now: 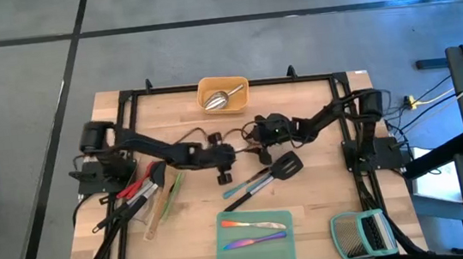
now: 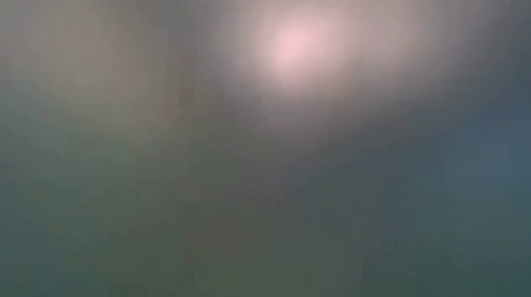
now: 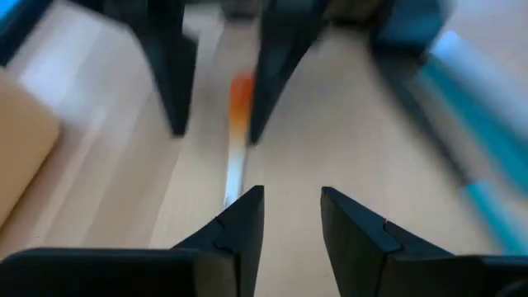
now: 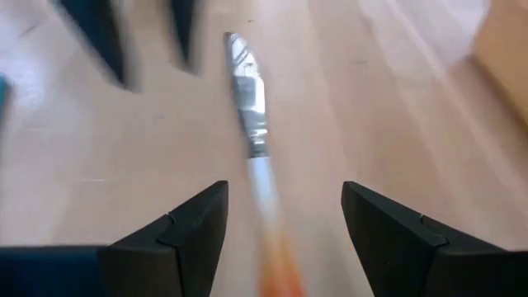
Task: Pick & Place Kitchen Items
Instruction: Put the orange table knife into the green bin
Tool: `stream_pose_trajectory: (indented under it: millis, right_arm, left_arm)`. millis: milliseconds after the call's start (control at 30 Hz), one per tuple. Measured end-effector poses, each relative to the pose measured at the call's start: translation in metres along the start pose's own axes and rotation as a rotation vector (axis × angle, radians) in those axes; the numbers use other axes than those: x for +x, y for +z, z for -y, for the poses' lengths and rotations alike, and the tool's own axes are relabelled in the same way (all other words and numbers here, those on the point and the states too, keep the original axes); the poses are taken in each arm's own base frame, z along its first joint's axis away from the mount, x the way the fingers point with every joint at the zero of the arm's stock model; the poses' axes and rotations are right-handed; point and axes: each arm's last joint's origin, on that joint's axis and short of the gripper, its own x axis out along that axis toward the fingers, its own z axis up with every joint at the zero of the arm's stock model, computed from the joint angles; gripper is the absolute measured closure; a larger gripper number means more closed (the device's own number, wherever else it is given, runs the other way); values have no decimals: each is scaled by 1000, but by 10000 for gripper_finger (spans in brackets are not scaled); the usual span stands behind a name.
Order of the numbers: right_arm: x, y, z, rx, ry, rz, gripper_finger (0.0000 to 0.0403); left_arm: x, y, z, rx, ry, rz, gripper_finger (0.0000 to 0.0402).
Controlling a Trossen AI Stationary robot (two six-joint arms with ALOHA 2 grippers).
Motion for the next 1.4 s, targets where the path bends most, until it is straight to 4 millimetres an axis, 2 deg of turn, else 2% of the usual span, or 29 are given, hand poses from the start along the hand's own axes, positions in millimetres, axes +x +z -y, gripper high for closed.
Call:
stream_pose_trajectory:
  millis: [167, 267, 400, 667, 1000, 1267, 1400]
  right_arm:
    - [-2, -2, 13, 24, 66, 36, 163]
    - [0, -6, 14, 34, 119, 45, 163]
    - [7, -18, 11, 15, 131, 10, 163]
    - [21, -37, 15, -6, 106, 63, 163]
    - [22, -40, 14, -1, 110, 50, 163]
    - [22, -40, 14, 1, 106, 49, 163]
    - [23, -40, 12, 10, 99, 48, 187]
  left_arm:
    - [-22, -7, -19, -103, -134, 283, 286]
    - [-30, -14, -28, -108, -134, 352, 286]
    - [-30, -18, -37, -79, -103, 358, 286]
    - [-26, -17, -46, -54, -110, 392, 288]
    - [-20, -30, -50, -55, -93, 252, 290]
    - [-24, -18, -53, -77, -67, 376, 290]
    - [-24, -17, -53, -70, -65, 389, 291]
